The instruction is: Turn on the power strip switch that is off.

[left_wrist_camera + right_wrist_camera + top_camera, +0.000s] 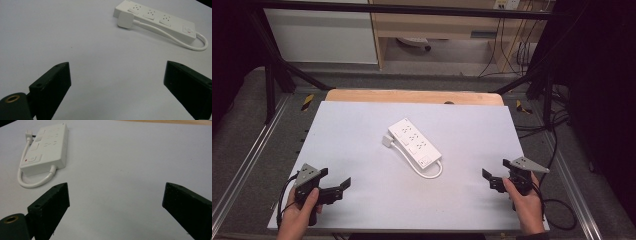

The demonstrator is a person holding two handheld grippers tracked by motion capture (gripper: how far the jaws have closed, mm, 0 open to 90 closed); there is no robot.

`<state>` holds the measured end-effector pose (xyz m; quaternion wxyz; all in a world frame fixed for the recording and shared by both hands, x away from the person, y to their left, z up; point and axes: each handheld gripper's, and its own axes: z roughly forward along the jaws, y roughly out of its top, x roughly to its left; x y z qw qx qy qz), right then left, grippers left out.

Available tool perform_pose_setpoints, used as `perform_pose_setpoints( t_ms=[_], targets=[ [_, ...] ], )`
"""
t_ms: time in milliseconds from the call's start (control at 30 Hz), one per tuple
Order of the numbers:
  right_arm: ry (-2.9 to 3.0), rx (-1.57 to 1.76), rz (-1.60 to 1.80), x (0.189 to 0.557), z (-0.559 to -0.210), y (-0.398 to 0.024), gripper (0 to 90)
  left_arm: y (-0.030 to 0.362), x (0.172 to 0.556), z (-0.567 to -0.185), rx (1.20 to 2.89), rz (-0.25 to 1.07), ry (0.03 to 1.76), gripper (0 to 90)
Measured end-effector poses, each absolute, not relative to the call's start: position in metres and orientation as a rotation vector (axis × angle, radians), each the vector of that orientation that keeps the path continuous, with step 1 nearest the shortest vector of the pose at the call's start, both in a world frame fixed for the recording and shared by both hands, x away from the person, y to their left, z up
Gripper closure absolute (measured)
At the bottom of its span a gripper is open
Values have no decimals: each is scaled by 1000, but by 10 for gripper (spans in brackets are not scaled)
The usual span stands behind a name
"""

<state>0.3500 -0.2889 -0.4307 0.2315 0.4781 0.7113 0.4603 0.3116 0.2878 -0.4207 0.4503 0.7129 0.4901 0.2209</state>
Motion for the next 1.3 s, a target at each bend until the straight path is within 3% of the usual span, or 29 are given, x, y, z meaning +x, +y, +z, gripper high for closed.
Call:
perform_pose_setpoints(
  t_ms=[367,567,1300],
  targets=[
    [1974,1280,1319,348,-422,-283,99,288,311,-421,1766,550,1206,73],
    [1992,1263,1321,354,-410,-278,64,289,311,-421,1773,548,1204,72],
    [2064,1160,1301,403,-354,-224,50,286,312,-423,1789,532,1198,68]
  ],
)
